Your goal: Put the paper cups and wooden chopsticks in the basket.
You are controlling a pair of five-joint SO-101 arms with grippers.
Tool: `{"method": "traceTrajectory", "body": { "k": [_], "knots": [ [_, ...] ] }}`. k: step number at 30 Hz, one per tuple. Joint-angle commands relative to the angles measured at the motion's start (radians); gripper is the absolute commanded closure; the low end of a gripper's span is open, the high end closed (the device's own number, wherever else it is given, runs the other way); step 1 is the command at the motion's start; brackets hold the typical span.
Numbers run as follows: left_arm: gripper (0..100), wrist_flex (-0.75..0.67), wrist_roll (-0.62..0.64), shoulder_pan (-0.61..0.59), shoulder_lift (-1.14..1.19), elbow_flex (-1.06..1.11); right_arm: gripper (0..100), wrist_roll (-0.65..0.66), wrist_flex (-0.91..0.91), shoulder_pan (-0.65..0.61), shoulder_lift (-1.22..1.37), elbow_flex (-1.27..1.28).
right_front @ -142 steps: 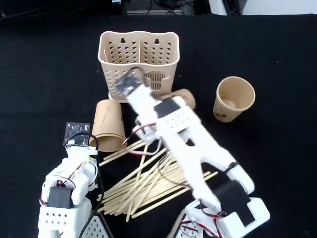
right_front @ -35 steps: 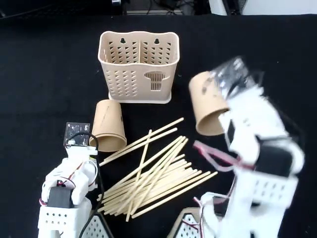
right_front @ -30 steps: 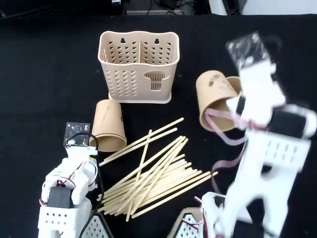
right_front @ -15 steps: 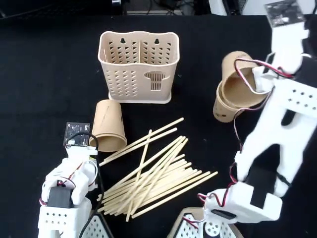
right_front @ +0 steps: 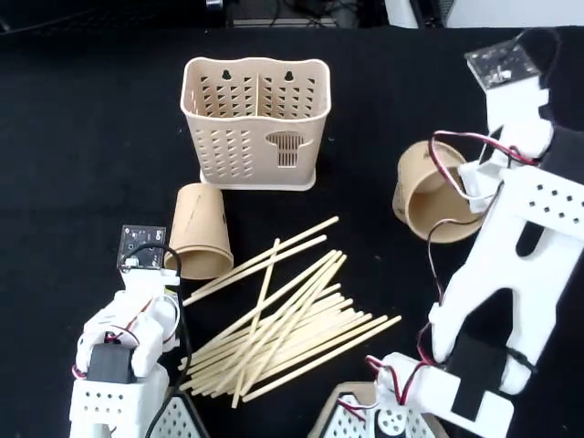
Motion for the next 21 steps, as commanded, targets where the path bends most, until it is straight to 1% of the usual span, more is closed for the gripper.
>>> {"method": "traceTrajectory", "body": {
  "k": [1, 9, 13, 21],
  "knots": [
    [97, 0.012, 0.006, 0.007, -0.008, 0.015, 98.5, 0.018, 0.005, -0.008, -0.042, 0.008],
    [97, 0.012, 0.006, 0.007, -0.008, 0.015, 98.5, 0.017, -0.006, 0.002, -0.035, -0.013],
    [97, 0.012, 0.006, 0.007, -0.008, 0.015, 98.5, 0.012, -0.074, 0.008, -0.035, -0.008],
    [97, 0.012, 0.006, 0.007, -0.008, 0.015, 98.5, 0.011, -0.123, 0.006, -0.028, -0.007]
  ]
}}
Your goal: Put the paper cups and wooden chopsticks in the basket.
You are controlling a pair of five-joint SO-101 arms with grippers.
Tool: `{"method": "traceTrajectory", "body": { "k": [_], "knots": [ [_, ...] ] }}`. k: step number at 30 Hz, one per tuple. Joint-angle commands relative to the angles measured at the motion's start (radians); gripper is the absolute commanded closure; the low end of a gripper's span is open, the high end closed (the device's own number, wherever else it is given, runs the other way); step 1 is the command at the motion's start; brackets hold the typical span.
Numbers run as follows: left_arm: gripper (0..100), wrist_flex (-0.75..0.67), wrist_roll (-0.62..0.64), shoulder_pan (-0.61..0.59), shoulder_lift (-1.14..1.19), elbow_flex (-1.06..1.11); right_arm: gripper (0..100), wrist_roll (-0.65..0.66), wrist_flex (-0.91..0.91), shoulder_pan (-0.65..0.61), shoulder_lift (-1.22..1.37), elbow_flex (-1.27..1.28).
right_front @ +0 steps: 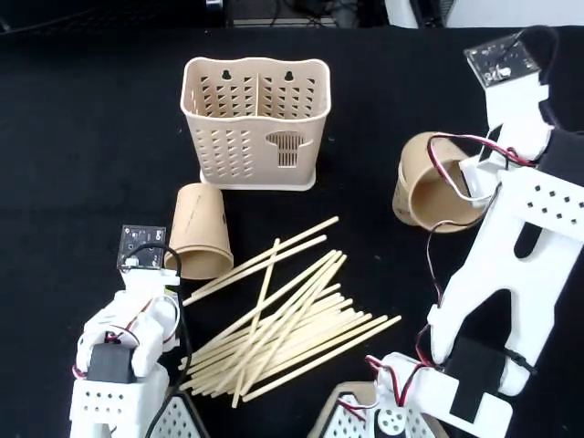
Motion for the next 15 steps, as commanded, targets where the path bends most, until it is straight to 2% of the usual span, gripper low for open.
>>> {"method": "traceTrajectory", "body": {
  "k": [1, 9, 15],
  "knots": [
    [97, 0.012, 0.006, 0.007, -0.008, 0.015, 98.5, 0.003, -0.021, 0.008, -0.015, -0.015],
    [97, 0.012, 0.006, 0.007, -0.008, 0.015, 98.5, 0.006, -0.015, 0.068, 0.162, -0.025],
    [97, 0.012, 0.006, 0.007, -0.008, 0.015, 98.5, 0.008, -0.002, 0.066, 0.180, -0.081]
  ]
}}
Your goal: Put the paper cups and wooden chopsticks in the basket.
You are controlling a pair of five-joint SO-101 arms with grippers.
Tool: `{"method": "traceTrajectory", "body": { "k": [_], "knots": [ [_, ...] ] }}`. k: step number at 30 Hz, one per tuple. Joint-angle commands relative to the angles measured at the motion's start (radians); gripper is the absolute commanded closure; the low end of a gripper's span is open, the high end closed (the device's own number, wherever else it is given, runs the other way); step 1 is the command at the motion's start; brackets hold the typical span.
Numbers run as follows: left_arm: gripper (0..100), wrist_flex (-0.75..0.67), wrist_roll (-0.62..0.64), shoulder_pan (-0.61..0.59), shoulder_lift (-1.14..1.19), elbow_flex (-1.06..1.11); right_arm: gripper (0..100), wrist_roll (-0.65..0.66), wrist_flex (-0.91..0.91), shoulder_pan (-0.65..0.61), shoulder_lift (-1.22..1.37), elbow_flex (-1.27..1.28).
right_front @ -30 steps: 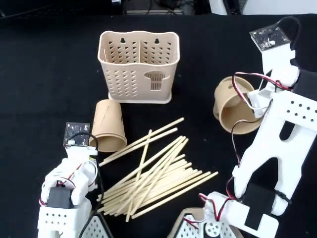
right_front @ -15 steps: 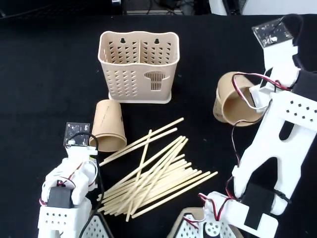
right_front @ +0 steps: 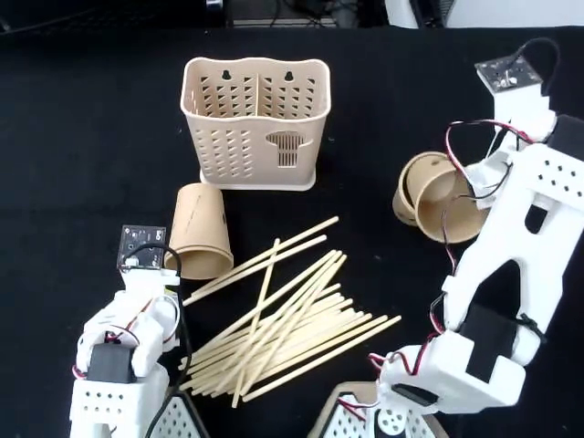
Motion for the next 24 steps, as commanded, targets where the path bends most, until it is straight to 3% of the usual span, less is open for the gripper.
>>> {"method": "traceTrajectory", "body": {
  "k": [1, 5, 10, 24],
  "knots": [
    [97, 0.012, 0.006, 0.007, -0.008, 0.015, 98.3, 0.008, 0.009, 0.008, 0.002, -0.091],
    [97, 0.012, 0.006, 0.007, -0.008, 0.015, 95.7, 0.008, 0.018, -0.014, 0.004, -0.125],
    [97, 0.012, 0.006, 0.007, -0.008, 0.015, 79.2, 0.009, 0.018, -0.043, -0.004, -0.134],
    [97, 0.012, 0.006, 0.007, -0.008, 0.015, 82.2, -0.081, 0.020, -0.121, -0.005, -0.288]
  ]
}}
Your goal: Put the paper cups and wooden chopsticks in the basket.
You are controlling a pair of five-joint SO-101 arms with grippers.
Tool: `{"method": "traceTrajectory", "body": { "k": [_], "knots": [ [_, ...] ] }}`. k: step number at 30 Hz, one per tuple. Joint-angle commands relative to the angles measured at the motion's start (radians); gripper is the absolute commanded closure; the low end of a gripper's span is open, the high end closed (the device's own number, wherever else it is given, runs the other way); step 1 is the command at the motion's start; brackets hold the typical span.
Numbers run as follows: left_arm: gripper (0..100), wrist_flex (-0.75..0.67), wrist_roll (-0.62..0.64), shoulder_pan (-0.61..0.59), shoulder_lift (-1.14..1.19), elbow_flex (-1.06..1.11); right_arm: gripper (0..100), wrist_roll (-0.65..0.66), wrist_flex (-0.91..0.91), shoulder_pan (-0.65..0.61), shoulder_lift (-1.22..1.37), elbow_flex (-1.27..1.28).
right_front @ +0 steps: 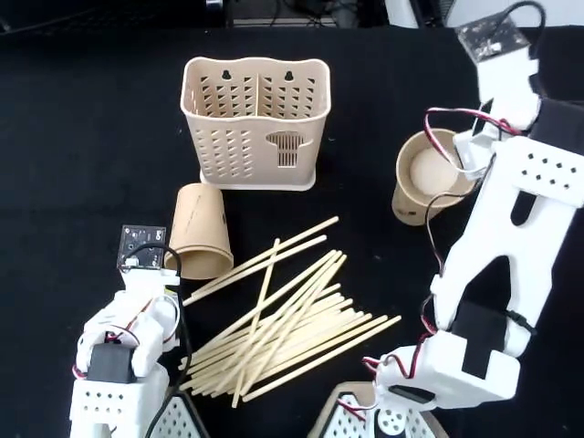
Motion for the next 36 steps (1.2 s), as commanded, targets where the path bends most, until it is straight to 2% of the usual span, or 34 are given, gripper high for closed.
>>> {"method": "traceTrajectory", "body": {
  "k": [1, 4, 10, 16, 23, 26, 32, 36],
  "knots": [
    [97, 0.012, 0.006, 0.007, -0.008, 0.015, 82.2, -0.020, 0.008, -0.012, -0.015, -0.056],
    [97, 0.012, 0.006, 0.007, -0.008, 0.015, 84.2, -0.017, 0.000, -0.008, -0.002, -0.045],
    [97, 0.012, 0.006, 0.007, -0.008, 0.015, 97.5, -0.017, -0.072, -0.009, 0.039, 0.027],
    [97, 0.012, 0.006, 0.007, -0.008, 0.015, 97.7, -0.023, -0.158, -0.008, 0.065, 0.028],
    [97, 0.012, 0.006, 0.007, -0.008, 0.015, 97.5, -0.023, -0.112, -0.017, 0.001, 0.024],
    [97, 0.012, 0.006, 0.007, -0.008, 0.015, 94.5, -0.017, -0.086, -0.018, -0.048, 0.022],
    [97, 0.012, 0.006, 0.007, -0.008, 0.015, 78.3, -0.017, -0.084, -0.018, -0.102, 0.042],
    [97, 0.012, 0.006, 0.007, -0.008, 0.015, 77.5, -0.017, -0.094, -0.018, -0.097, 0.091]
  ]
}}
